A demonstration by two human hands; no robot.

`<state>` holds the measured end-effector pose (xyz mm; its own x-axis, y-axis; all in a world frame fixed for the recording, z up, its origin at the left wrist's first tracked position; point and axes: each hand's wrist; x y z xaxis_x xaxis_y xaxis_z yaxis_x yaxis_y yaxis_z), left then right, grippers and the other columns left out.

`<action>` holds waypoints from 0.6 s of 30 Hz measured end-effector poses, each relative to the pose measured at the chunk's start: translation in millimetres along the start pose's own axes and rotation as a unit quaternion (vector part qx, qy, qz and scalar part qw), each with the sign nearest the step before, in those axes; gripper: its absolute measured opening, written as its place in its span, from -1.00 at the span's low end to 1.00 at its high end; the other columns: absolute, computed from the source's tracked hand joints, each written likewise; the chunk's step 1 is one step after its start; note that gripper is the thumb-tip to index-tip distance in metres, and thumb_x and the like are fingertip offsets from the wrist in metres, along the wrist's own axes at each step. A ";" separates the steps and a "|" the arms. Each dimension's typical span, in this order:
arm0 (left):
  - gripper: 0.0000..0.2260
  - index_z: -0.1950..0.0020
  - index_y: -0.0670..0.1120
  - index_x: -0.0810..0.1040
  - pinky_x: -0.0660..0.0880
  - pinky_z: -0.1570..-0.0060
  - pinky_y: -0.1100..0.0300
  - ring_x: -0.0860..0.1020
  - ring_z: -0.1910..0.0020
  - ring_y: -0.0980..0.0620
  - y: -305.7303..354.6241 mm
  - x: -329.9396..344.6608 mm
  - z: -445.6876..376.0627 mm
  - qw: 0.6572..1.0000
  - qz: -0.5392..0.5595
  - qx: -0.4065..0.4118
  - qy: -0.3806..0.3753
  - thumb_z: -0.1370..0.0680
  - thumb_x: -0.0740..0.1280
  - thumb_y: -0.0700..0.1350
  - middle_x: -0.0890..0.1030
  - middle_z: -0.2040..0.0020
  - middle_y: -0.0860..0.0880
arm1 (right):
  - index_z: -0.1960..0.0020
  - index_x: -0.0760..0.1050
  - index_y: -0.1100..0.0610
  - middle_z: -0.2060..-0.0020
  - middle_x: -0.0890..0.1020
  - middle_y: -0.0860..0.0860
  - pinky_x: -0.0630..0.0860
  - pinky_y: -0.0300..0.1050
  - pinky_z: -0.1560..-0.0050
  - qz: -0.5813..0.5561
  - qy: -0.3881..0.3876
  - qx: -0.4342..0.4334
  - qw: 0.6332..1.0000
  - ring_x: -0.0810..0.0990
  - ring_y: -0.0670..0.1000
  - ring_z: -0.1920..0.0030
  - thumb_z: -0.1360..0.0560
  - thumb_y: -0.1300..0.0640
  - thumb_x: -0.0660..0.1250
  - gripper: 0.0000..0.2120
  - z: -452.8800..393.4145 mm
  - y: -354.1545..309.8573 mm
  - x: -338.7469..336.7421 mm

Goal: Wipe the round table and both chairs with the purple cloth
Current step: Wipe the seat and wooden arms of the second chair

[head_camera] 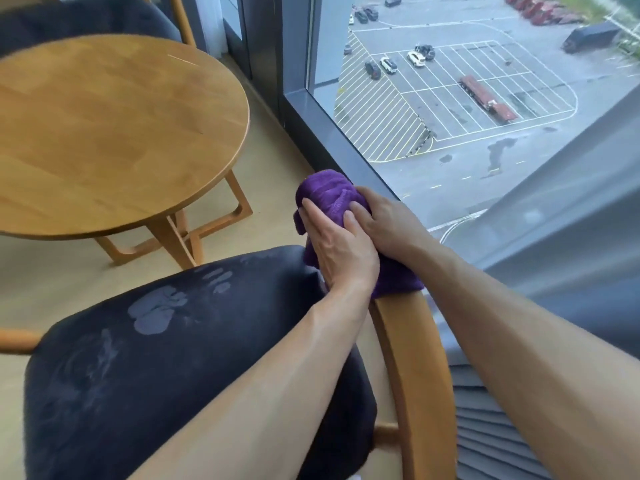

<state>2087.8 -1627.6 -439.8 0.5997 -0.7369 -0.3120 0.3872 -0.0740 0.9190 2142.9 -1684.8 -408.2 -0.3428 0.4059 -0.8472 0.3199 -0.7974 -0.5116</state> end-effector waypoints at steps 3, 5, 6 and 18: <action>-0.48 -0.64 0.04 -0.05 0.22 -0.51 0.01 0.11 -0.59 -0.03 11.7 -4.2 -27.4 1.000 -0.013 0.021 0.018 -0.71 0.07 -0.02 0.03 -0.64 -0.05 | -0.38 0.43 0.06 -0.19 0.62 0.12 0.44 -0.01 -0.13 -0.002 -0.010 -0.043 0.999 0.55 0.18 -0.19 -0.66 0.06 0.11 -0.67 -33.8 -10.0 2.2; -0.55 -0.61 0.08 0.09 0.28 -0.44 0.06 0.23 -0.54 -0.04 16.2 -6.7 -43.1 0.999 -0.022 0.039 0.026 -0.71 0.06 -0.03 0.19 -0.59 -0.05 | -0.40 0.41 0.02 -0.19 0.63 0.11 0.42 -0.03 -0.10 -0.001 -0.016 -0.060 0.998 0.56 0.18 -0.18 -0.66 0.06 0.10 -0.66 -51.2 -14.6 3.1; -0.58 -0.59 0.07 0.17 0.30 -0.39 0.10 0.30 -0.49 -0.03 16.2 -7.2 -49.1 0.999 -0.021 0.038 0.027 -0.71 0.07 -0.03 0.29 -0.55 -0.04 | -0.38 0.43 0.01 -0.15 0.63 0.11 0.42 -0.02 -0.06 -0.002 -0.021 -0.059 0.998 0.56 0.18 -0.15 -0.66 0.05 0.10 -0.68 -57.6 -14.7 3.8; -0.48 -0.62 0.07 0.09 0.28 -0.47 0.06 0.30 -0.50 0.01 -5.5 0.7 24.8 1.000 0.005 0.000 0.002 -0.68 0.11 0.12 0.29 -0.56 0.01 | -0.21 0.42 -0.06 0.02 0.63 -0.02 0.37 -0.06 0.11 -0.075 -0.008 -0.007 0.997 0.58 0.12 -0.01 -0.62 -0.09 0.17 -0.78 8.2 21.8 -1.6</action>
<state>2068.7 -1644.4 -439.1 0.6056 -0.7352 -0.3045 0.3823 -0.0668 0.9216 2143.2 -1706.5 -416.8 -0.4009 0.5133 -0.7588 0.2755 -0.7224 -0.6343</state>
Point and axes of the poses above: each hand's wrist, its own z-axis away from the middle knuckle, its own x-axis out of the palm, y = z × x
